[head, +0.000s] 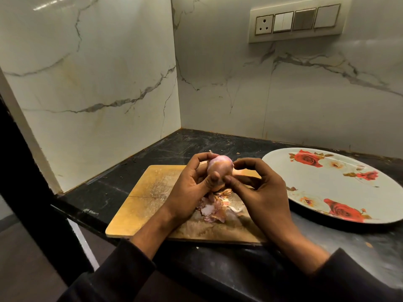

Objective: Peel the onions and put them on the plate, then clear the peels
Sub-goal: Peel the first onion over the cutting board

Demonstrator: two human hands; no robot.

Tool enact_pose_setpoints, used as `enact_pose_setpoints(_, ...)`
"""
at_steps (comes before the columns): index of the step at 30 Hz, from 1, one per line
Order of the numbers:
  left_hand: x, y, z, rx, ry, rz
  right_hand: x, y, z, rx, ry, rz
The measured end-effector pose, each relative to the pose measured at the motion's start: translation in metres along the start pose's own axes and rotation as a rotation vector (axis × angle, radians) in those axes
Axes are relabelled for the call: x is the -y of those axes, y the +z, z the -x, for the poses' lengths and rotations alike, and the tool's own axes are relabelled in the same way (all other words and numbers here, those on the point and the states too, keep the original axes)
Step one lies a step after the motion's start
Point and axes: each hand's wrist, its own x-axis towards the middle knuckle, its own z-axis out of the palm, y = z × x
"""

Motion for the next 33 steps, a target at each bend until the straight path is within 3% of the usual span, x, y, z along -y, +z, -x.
enact_pose_setpoints(5,0.0002,0.0016,-0.0008,0.048,-0.021,0.026,-0.0048,-0.0036,-0.0034,-0.046,0.049,-0.062)
enact_pose_setpoints(18,-0.0008,0.0010,0.0004,-0.056,0.073,-0.068,-0.0015,-0.0007,-0.0016,0.008,0.102,-0.151)
enact_pose_setpoints(25,0.0012,0.0013,-0.0015,0.030,0.021,-0.024,-0.0050,-0.0025,-0.0030,-0.031,0.147,-0.226)
enact_pose_setpoints(33,0.0008,0.0008,-0.0021,-0.015,0.040,-0.012,-0.0036,-0.0018,-0.0021,-0.072,0.087,-0.093)
